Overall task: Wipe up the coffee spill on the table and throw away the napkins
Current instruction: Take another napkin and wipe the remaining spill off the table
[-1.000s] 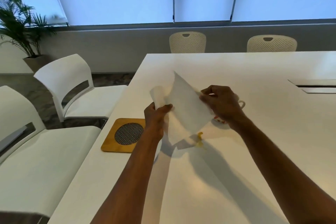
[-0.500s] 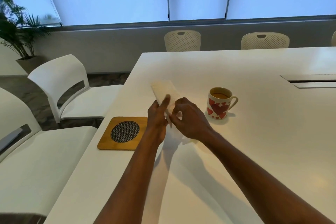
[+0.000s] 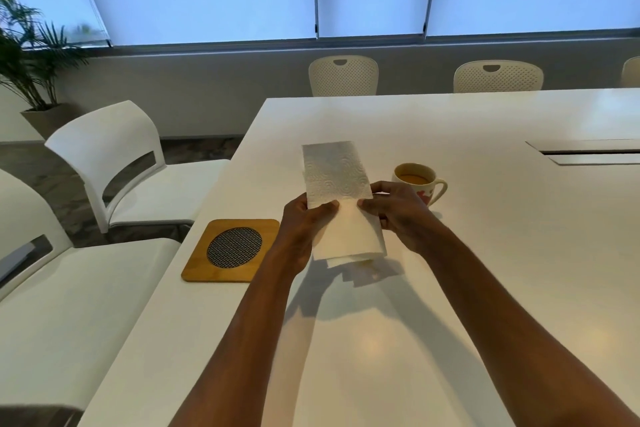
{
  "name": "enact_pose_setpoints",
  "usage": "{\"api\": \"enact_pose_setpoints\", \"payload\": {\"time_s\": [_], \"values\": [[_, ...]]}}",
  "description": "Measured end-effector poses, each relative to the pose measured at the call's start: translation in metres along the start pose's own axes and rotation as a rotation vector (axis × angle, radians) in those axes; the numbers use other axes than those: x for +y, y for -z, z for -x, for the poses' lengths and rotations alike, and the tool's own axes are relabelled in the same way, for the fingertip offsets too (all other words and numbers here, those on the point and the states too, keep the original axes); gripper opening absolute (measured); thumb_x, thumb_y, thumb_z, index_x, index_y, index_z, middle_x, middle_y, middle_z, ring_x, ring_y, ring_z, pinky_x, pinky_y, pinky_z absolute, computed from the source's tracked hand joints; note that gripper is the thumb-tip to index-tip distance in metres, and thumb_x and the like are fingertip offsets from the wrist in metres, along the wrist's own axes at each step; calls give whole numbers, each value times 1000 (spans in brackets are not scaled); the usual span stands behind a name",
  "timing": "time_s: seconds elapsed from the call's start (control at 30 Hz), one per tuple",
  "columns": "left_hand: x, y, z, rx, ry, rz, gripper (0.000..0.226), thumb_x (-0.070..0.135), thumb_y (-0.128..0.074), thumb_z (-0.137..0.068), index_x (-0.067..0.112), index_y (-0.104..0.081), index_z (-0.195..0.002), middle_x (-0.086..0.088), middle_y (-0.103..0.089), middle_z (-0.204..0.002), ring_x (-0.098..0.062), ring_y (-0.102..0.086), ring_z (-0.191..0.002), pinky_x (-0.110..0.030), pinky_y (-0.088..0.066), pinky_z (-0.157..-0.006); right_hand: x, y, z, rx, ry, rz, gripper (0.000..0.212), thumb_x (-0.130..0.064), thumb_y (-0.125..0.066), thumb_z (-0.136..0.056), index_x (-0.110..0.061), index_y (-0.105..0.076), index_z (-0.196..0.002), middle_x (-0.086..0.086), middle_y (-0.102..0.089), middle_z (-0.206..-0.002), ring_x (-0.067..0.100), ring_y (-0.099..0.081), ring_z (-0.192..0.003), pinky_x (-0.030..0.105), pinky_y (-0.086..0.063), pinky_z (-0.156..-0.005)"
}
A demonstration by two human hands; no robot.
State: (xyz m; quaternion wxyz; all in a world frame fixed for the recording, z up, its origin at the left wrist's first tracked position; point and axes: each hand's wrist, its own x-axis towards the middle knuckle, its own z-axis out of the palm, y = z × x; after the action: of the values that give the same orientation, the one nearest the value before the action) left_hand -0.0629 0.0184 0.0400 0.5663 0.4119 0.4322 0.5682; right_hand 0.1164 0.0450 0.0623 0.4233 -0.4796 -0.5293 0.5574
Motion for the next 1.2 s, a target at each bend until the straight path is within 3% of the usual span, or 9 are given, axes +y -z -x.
{"api": "enact_pose_setpoints", "payload": {"time_s": [0.27, 0.4, 0.53, 0.67, 0.83, 0.93, 1.03, 1.13, 1.2], "values": [[-16, -13, 7, 73, -3, -56, 29, 12, -62, -90, 18, -62, -119, -9, -70, -111, -29, -67, -100, -45, -57, -85, 2, -2, 8, 14, -30, -197, 27, 6, -65, -84, -15, -63, -100, 8, -72, -99, 27, -72, -90, 33, -61, -63], [-13, -11, 11, 76, -20, 11, 24, 3, -59, -86, 17, -76, -96, -4, -75, -99, -27, -68, -93, -31, -58, -67, 2, 1, 17, -39, 23, -284, 35, 7, -57, -89, -20, -78, -79, 2, -77, -84, 22, -72, -83, 30, -60, -62], [-11, -13, 9, 161, -62, -9, 44, -11, -48, -79, 20, -79, -77, -1, -75, -97, -33, -65, -100, -39, -58, -71, 4, 9, 24, -112, -64, -541, 19, -23, -51, -99, -19, -67, -109, 8, -75, -101, 24, -73, -89, 34, -61, -65], [-14, -19, 11, 244, -222, -128, 52, -13, -42, -73, 24, -79, -74, 1, -75, -95, -22, -64, -101, -36, -54, -79, 8, 13, 34, -243, -134, -580, 54, -58, -28, -97, -22, -53, -129, 10, -66, -125, 33, -66, -110, 47, -55, -89], [-17, -29, 21, 217, -399, -158, 44, -6, -45, -68, 20, -78, -81, 1, -73, -93, -12, -65, -93, -17, -50, -71, 0, 0, 53, -152, -40, -686, 48, -19, -61, -87, -17, -47, -133, 16, -58, -126, 35, -58, -118, 42, -58, -86], [-17, -32, 25, 113, -436, -201, 40, -9, -53, -81, 20, -76, -94, 1, -73, -98, -7, -66, -94, -20, -52, -75, -1, -8, 57, 123, 55, -538, 52, 3, -65, -83, -15, -47, -129, 14, -59, -114, 33, -58, -112, 46, -55, -90], [-17, -20, 32, -18, -402, -353, 50, -6, -57, -85, 22, -60, -127, 3, -67, -117, -4, -63, -106, -21, -53, -85, -6, -2, 55, 331, 150, -226, 44, 1, -61, -89, -15, -51, -130, 13, -62, -115, 29, -60, -109, 47, -53, -93], [-37, 5, 35, 14, -347, -808, 66, 1, -52, -90, 27, -33, -148, -1, -44, -149, -13, -40, -137, -31, -35, -112, 2, 13, 50, 558, 373, 348, 37, 1, -57, -89, -13, -64, -123, 12, -69, -110, 28, -64, -102, 31, -48, -80], [-52, 16, 37, 40, -297, -1182, 57, 16, -42, -99, 23, -22, -152, -1, -22, -160, -16, -18, -148, -31, -19, -119, 14, 14, 47, 510, 489, 640, 42, 8, -53, -86, -8, -66, -122, 16, -70, -115, 30, -64, -105, 30, -49, -86]]}}
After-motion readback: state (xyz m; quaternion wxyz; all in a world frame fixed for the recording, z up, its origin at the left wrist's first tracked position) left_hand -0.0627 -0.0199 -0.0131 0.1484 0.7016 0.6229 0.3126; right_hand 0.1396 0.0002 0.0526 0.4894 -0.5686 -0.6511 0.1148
